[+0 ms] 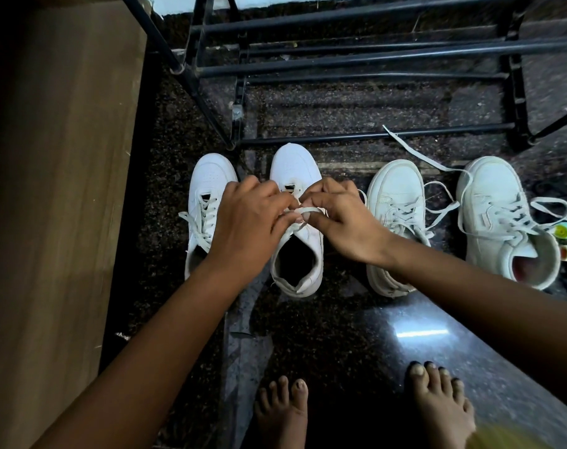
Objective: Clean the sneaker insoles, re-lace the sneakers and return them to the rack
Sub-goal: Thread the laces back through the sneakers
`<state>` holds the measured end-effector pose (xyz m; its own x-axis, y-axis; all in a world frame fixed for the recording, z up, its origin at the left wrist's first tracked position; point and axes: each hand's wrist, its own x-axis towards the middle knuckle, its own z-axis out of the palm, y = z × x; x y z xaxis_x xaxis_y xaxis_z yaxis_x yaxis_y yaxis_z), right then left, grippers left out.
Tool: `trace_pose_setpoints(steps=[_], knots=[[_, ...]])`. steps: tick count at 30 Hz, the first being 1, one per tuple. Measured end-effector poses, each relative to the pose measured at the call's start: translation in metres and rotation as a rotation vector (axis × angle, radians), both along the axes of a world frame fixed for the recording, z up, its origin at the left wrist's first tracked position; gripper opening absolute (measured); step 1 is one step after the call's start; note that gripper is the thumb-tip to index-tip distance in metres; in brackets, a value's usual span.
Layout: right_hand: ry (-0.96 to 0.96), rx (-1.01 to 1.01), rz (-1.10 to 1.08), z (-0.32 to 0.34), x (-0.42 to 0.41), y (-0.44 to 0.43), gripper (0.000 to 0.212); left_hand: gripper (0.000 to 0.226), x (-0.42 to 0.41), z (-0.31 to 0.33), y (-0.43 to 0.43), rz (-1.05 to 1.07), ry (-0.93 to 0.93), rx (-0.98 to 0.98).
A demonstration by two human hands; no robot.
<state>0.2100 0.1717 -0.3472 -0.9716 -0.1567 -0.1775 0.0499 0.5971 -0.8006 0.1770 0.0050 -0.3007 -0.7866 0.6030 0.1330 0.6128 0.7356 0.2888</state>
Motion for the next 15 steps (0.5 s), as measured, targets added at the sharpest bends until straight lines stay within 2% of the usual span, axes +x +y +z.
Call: trace_pose_setpoints(steps=[2,3,6,8,10,12,15], knots=[[-0.105,-0.089,0.007,0.001,-0.003,0.001,0.011,0.021,0.003,0.000,0.001,0.022,0.005,-0.040],[-0.153,-0.136,0.008,0.004,-0.004,0.001,0.012,0.022,0.005,-0.001,0.001,0.056,-0.051,-0.025],[-0.200,-0.206,-0.001,0.010,-0.003,0.001,0.034,0.013,0.004,-0.004,0.000,0.197,-0.369,0.133],[-0.181,-0.159,-0.041,0.014,-0.001,0.002,0.043,0.013,0.003,-0.005,-0.002,0.278,-0.604,0.269],[-0.123,-0.113,-0.157,0.017,0.006,0.001,0.035,0.017,0.004,-0.006,-0.003,0.318,-0.758,0.364],[0.021,-0.055,-0.316,0.020,0.014,0.000,0.027,0.021,0.006,-0.007,-0.003,0.337,-0.837,0.414],[0.107,0.035,-0.388,0.023,0.027,-0.005,0.036,0.020,0.008,-0.006,-0.003,0.352,-0.891,0.445]])
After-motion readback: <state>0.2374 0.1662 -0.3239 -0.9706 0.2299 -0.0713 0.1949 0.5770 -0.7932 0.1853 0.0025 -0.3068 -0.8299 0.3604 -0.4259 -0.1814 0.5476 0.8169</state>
